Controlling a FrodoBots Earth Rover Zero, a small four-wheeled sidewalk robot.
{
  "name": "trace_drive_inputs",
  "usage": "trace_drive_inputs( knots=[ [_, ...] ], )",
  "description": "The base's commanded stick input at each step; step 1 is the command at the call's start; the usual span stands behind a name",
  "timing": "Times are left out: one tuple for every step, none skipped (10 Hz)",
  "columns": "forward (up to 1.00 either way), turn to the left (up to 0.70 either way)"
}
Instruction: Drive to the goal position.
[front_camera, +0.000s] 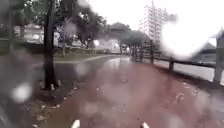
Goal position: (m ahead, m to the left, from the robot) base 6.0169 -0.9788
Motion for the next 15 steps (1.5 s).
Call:
trace_drive_inputs(
  knots=[
    [0.7, 0.0],
    [0.7, 0.0],
    [0.7, 0.0],
    [0.7, 0.0],
    [0.7, 0.0],
    [0.7, 0.0],
    [0.7, 0.0],
    [0.7, 0.0],
    [0.7, 0.0],
    [0.7, 0.0],
    [0.7, 0.0],
    [0.7, 0.0],
    [0.7, 0.0],
    [0.7, 0.0],
    [0.7, 0.0]
  ],
)
